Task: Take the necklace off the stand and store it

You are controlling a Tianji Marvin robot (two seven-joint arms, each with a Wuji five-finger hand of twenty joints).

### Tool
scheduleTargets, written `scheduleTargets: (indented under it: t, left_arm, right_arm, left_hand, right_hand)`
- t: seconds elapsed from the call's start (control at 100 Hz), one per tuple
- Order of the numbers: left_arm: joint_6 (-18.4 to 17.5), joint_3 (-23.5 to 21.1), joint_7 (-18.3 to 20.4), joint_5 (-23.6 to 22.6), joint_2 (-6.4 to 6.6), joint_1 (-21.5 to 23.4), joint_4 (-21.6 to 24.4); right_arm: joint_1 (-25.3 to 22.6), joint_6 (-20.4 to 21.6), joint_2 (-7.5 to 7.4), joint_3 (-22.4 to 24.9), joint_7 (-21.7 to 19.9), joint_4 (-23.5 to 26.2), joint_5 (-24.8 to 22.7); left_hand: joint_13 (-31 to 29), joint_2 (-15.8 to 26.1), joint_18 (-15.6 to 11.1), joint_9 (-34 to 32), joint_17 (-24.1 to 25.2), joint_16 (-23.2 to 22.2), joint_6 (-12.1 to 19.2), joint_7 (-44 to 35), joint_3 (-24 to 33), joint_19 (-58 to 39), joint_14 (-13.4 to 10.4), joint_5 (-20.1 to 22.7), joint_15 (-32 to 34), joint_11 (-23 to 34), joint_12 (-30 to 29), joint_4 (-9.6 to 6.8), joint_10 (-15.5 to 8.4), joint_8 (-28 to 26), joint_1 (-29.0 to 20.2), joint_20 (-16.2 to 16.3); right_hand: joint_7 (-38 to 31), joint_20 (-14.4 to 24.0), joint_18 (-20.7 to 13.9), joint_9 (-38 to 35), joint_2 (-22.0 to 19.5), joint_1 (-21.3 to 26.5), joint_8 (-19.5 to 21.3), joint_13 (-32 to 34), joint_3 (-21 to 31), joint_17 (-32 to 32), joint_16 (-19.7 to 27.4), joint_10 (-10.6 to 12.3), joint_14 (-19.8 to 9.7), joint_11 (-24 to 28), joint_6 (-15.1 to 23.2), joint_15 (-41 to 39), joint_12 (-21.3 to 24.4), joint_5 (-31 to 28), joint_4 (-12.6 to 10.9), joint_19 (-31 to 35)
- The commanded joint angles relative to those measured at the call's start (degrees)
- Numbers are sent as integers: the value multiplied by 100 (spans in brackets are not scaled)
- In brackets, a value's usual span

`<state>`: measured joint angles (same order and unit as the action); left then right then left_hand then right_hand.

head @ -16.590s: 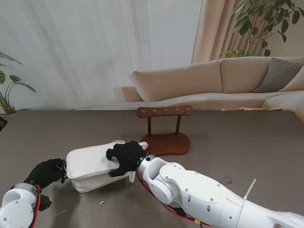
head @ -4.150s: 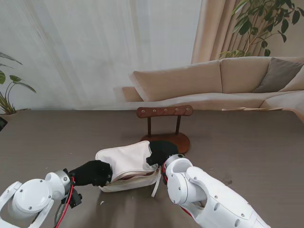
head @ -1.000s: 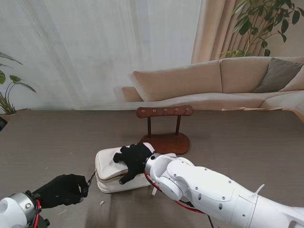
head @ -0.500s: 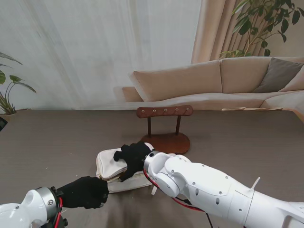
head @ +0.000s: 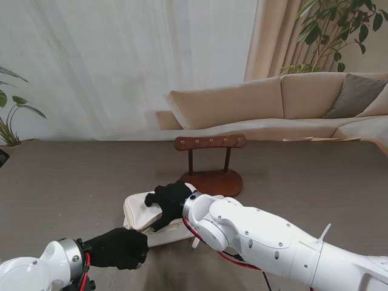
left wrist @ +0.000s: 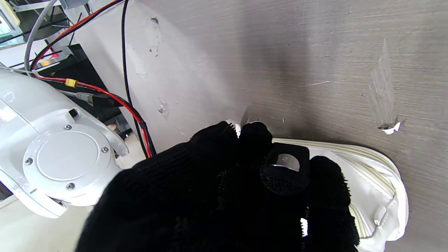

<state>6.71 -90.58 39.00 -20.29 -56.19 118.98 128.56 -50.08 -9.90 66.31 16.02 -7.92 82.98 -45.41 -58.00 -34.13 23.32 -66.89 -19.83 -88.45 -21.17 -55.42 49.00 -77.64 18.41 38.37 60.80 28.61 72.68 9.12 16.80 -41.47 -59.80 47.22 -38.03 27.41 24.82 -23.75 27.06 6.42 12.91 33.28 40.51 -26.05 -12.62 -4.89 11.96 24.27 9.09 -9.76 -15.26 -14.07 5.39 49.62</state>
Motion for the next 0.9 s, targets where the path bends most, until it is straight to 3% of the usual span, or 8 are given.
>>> scheduleTargets:
  t: [0.0, 0.26, 0.48, 0.66, 0.89]
  left_arm:
    - [-42, 118, 73, 74, -30, 29, 63]
    - [-58, 80, 61, -165, -34, 63, -20]
    - [-93, -24, -70, -158, -68, 179, -87]
    - [-127, -33, -123, -204, -79, 234, -156]
    - [-134, -41, -144, -278, -84, 290, -208]
  right_arm:
    - [-234, -4, -41, -172, -283, -236, 62]
    - [-580, 325, -278, 481, -616, 306, 316]
    - [-964, 760, -376, 1191, -647, 770, 390]
    - [-1057, 817, -319, 1486, -449, 892, 464]
    - [-966, 454, -109, 1556, 143, 662, 460]
  left_hand:
    - [-99, 83, -257, -67, 1, -151, 1069, -873, 95, -165, -204, 405, 55, 87, -69, -87, 51, -193, -66, 56]
    - [-101, 66, -267, -77, -21, -151, 1067, -883, 109, -175, -241, 410, 69, 97, -74, -80, 29, -193, -56, 49]
    - [-105, 65, -263, -80, -11, -151, 1068, -887, 120, -173, -220, 416, 65, 102, -74, -78, 38, -192, -56, 45]
    - [-106, 64, -264, -79, -12, -151, 1069, -887, 121, -174, -222, 415, 62, 101, -77, -75, 38, -192, -55, 42]
    - [-104, 67, -266, -73, -9, -151, 1074, -886, 121, -173, -218, 412, 59, 100, -75, -73, 37, -191, -54, 39]
  right_hand:
    - [-147, 3, -1257, -455, -100, 47, 16, 390, -92, 1172, -145, 160, -95, 267, -185, -392, -44, -262, -155, -115]
    - [256, -173, -882, 135, 337, -507, -233, -303, 264, 1587, 104, 173, 351, -71, 49, 160, 113, 111, -78, -662]
    - [418, -149, -787, 303, 423, -821, -347, -654, 278, 1725, 301, 278, 232, -242, 212, 425, 201, 33, 163, -1380]
    - [320, -68, -803, 147, 209, -1007, -307, -620, 238, 1655, 311, 354, 125, -206, 272, 414, 190, -248, 257, -1512]
    - [68, 126, -847, -263, -19, -603, -124, -357, 47, 1436, 264, 408, 92, -39, 310, 273, 102, -607, 119, -1545]
